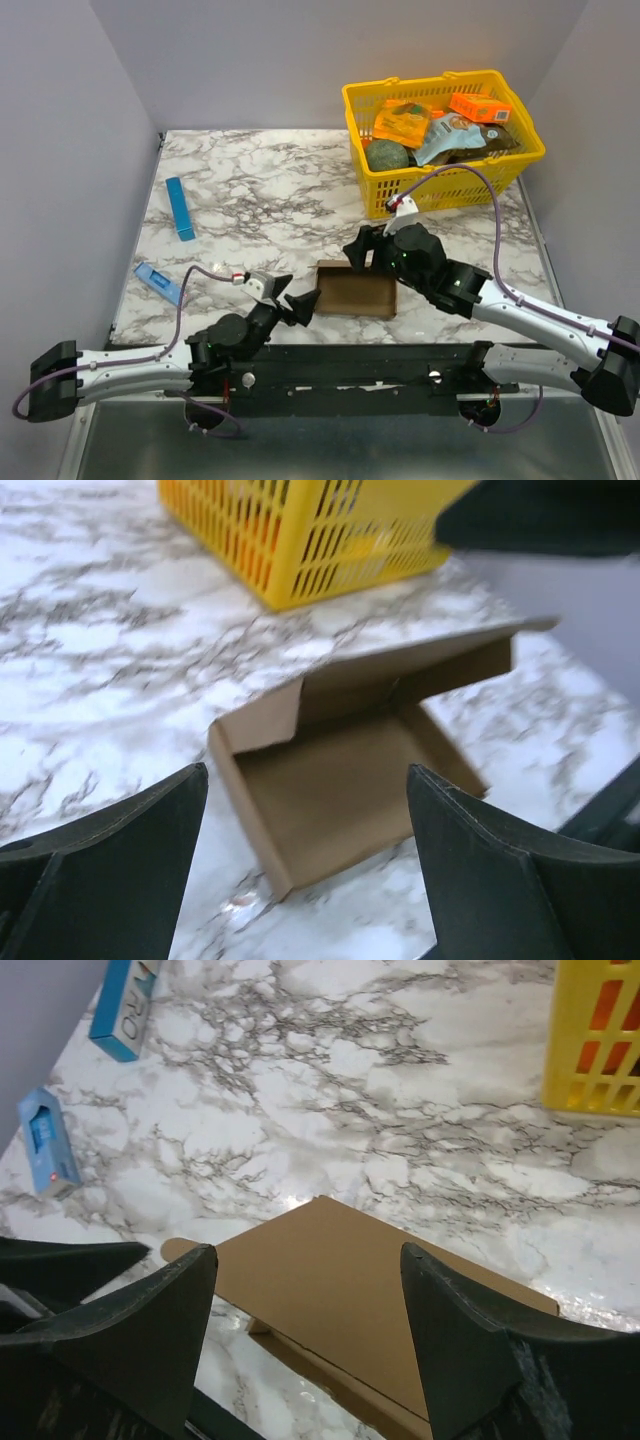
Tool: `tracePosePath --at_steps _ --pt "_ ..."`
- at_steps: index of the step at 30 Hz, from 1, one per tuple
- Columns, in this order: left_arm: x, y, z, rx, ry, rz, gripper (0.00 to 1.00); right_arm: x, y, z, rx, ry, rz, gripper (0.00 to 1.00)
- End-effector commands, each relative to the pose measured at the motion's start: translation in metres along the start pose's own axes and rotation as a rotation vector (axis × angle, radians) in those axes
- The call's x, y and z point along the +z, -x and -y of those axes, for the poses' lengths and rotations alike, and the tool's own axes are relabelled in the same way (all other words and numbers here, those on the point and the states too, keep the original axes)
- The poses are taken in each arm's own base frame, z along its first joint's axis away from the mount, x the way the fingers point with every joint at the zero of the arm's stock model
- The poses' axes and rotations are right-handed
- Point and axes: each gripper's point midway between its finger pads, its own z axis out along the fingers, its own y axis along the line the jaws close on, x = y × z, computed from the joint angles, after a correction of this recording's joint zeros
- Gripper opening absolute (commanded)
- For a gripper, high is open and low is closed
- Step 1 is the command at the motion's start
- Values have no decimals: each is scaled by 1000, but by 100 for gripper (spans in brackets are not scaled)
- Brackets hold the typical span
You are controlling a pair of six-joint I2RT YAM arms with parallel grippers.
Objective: Fold the paper box
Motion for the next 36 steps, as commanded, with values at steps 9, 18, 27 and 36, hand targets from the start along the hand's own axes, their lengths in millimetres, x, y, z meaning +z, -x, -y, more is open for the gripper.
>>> tracePosePath --at_steps 9,18,27,36 --pt "12 78 7 -270 20 -79 99 4 -46 46 77 -159 6 74" --pt "51 53 6 -402 21 -214 95 1 -84 68 100 -223 -46 72" --pt "54 -6 -9 -394 68 -347 86 5 -122 82 131 -266 -112 70" --pt "52 -37 -15 -407 51 -386 77 1 -141 99 160 -325 -107 70"
